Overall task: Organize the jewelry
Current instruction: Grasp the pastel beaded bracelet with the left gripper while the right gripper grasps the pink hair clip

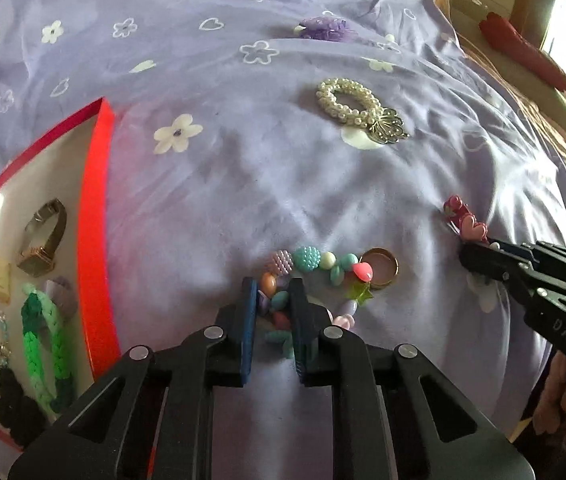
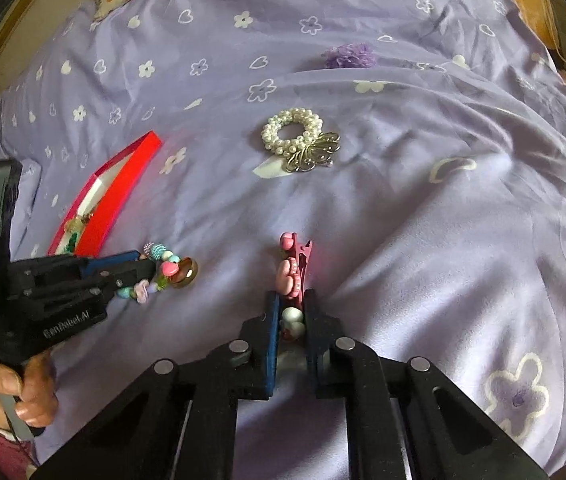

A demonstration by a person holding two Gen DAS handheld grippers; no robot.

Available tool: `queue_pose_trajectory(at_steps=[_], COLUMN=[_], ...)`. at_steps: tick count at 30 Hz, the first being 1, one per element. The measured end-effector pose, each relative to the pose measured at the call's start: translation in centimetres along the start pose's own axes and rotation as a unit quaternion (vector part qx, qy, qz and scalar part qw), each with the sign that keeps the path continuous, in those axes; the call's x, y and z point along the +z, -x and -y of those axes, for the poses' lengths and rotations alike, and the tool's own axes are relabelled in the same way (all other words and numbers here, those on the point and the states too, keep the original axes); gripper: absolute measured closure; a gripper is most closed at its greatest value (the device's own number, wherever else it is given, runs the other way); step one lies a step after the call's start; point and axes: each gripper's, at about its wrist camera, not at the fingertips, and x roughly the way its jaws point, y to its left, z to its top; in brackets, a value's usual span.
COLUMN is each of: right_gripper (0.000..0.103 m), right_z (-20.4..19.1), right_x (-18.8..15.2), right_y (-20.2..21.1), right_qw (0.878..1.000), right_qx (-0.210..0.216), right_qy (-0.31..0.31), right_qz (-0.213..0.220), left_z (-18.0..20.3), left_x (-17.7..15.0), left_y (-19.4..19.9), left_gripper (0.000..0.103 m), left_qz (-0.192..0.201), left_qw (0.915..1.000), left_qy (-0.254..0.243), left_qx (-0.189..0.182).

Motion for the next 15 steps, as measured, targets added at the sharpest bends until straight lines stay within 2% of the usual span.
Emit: queue_pose_trajectory(at_steps=[4,15], right_gripper=[0.092,0.092], right_z=[-0.2,-2.4], right_x=[0.1,0.5], right_y=[0.7,2.3], right_qw=[1.000,0.998], right_qx=[0.017,0.060], right_qy=[-0.005,-0.002], right_qz=[0.006,0.020], left_z=[-0.7,-3.4], left_x=[-0.5,-2.0], left_y=[1.0,6.3], left_gripper=[0.089,0.090], left_qz=[0.009,0.061], left_qw=[0.9994,0.9929], left_qy=[0.022,0.088], left_qx=[-0.025,-0.050])
